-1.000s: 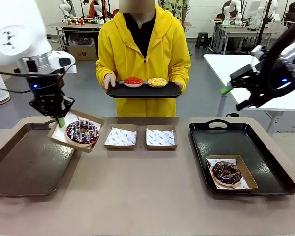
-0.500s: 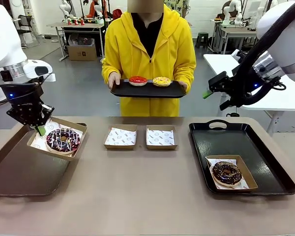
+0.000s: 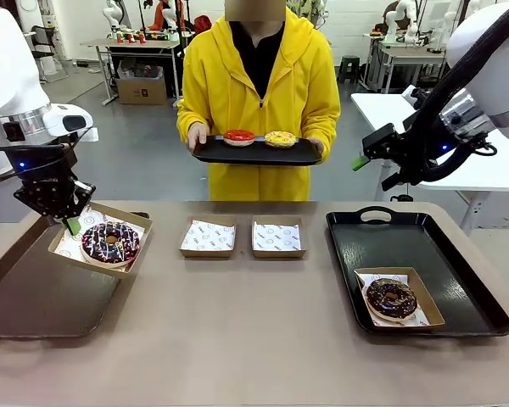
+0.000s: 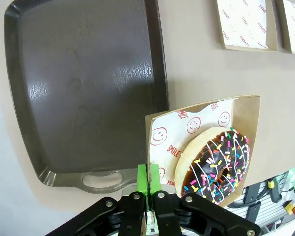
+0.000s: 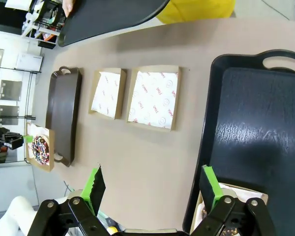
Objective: Individually package the donuts and arrange them on the tray.
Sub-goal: Place the picked Paper togo box on the Handle tray while simultaneously picking up another Paper togo box from the table with the other hand.
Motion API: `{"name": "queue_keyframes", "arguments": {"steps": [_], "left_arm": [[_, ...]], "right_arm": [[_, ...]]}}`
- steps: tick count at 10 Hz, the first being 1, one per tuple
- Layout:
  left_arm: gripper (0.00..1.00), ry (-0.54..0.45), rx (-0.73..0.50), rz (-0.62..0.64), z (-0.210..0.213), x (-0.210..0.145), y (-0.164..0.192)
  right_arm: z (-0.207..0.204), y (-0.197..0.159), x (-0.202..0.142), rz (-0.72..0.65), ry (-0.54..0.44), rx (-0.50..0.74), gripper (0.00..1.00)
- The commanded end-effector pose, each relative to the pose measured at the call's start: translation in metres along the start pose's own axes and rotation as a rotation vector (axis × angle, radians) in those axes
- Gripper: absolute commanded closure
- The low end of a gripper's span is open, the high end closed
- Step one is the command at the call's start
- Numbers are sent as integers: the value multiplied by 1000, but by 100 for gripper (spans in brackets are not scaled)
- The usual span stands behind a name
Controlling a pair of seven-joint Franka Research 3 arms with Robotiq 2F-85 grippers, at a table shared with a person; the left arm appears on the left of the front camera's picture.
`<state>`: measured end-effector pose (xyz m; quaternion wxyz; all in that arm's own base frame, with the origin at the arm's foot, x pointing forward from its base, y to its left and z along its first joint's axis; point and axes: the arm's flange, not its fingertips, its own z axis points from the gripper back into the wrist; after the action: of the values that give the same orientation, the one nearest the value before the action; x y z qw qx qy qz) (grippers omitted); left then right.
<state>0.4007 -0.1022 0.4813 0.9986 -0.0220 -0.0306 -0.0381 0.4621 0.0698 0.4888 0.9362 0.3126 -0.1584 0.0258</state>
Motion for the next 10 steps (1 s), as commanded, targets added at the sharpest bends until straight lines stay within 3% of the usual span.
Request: {"name": "queue_keyframes", "arguments": {"steps": [1,4,6,10], "left_arm": [[99,-4,-4,-1,2,0,-1],[99,0,0,0,0,0,0],[99,12,48,19,-9,1,29],[99,21,122,-23,-29,-15,73]], "right_arm": [[-1,1,2,-4,-5,-17,0],[0,0,0,0,0,0,0],[-26,34,13,40,45,-181,0],[-105,77,48,73,170,-372,0]]}}
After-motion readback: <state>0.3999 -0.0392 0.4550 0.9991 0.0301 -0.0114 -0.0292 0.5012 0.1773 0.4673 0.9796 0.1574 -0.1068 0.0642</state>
